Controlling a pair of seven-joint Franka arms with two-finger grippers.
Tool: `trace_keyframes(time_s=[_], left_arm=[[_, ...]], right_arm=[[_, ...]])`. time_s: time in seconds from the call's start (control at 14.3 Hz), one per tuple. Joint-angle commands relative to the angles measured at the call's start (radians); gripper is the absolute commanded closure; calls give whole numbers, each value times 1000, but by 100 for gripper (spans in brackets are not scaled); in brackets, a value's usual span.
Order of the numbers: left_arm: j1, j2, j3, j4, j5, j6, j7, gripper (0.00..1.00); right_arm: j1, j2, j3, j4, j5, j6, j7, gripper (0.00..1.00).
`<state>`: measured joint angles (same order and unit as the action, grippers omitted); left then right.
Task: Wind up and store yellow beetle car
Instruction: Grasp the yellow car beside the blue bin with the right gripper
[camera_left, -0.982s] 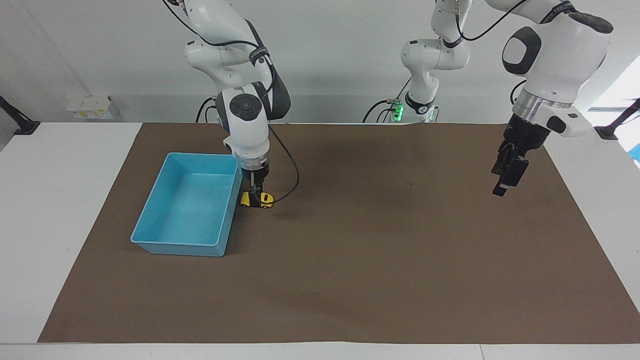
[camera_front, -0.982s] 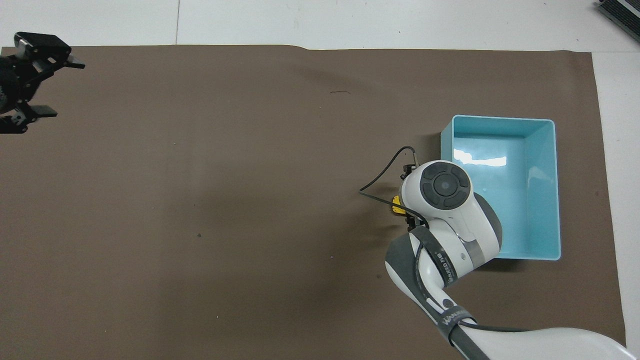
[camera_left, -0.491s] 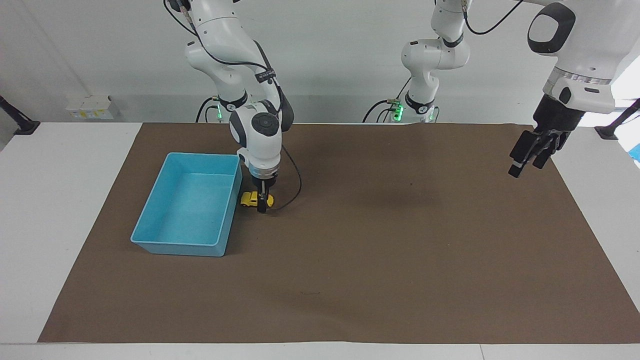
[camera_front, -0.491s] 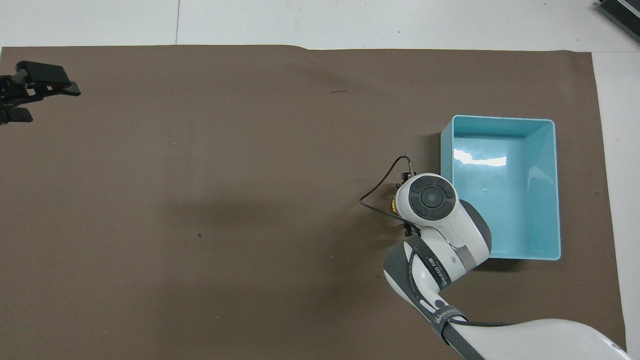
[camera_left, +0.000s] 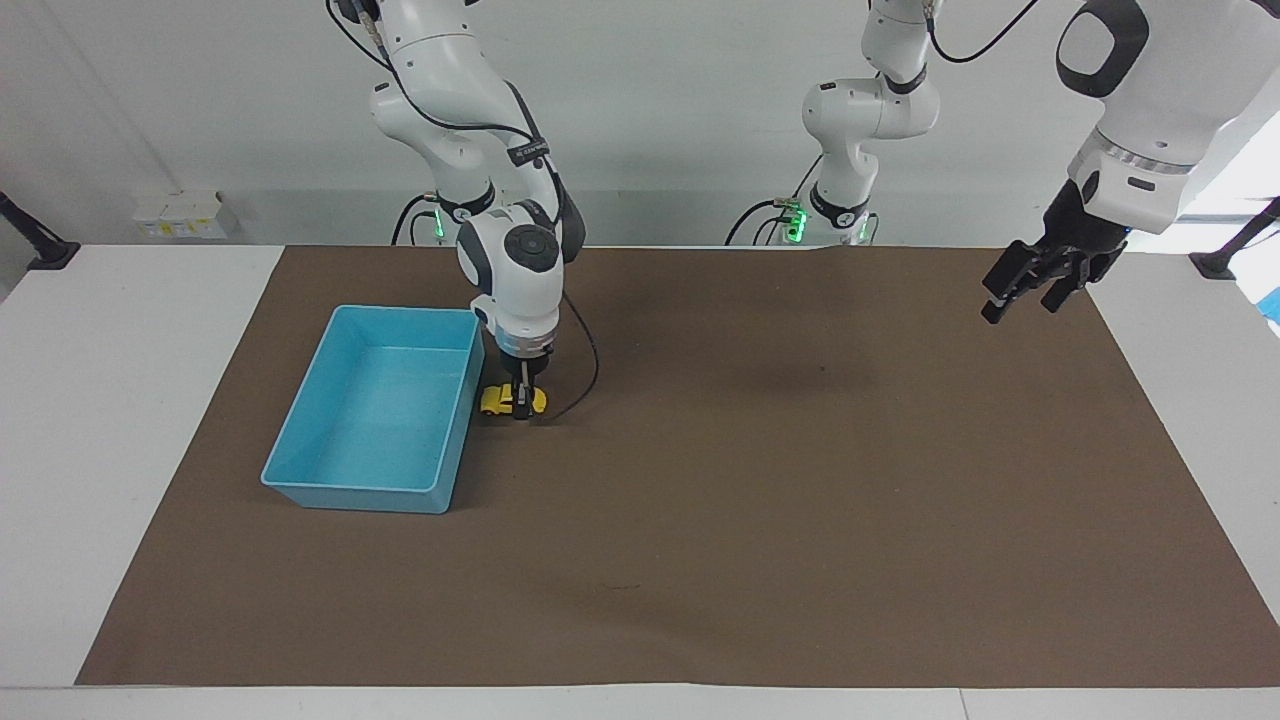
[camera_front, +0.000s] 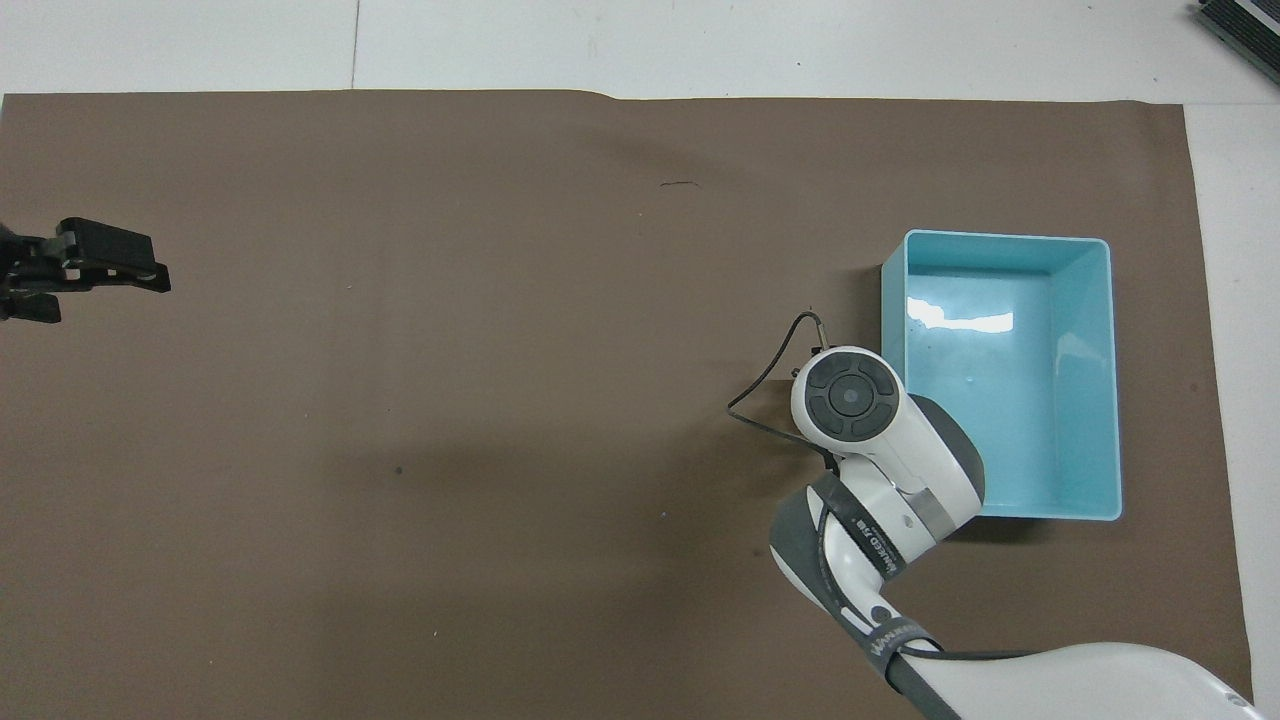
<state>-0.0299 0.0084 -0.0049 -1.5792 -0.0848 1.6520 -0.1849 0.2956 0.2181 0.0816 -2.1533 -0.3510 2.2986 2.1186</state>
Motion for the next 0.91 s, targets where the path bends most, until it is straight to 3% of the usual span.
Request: trace_keyframes(time_s=[0.0,0.35,0.84], left_arm=[[12,-22,-7,-12,20,-53,62,0],[12,-44,-7,-39,54,-72,160,0],[12,-67,-9,-70,54,-84,233,0]], right_arm=[[33,-5,7,82,-20,-94,11,100],[59,-37,35,180,18,-175,-5,100],[14,-114,26,251,158,-272,-346,100]])
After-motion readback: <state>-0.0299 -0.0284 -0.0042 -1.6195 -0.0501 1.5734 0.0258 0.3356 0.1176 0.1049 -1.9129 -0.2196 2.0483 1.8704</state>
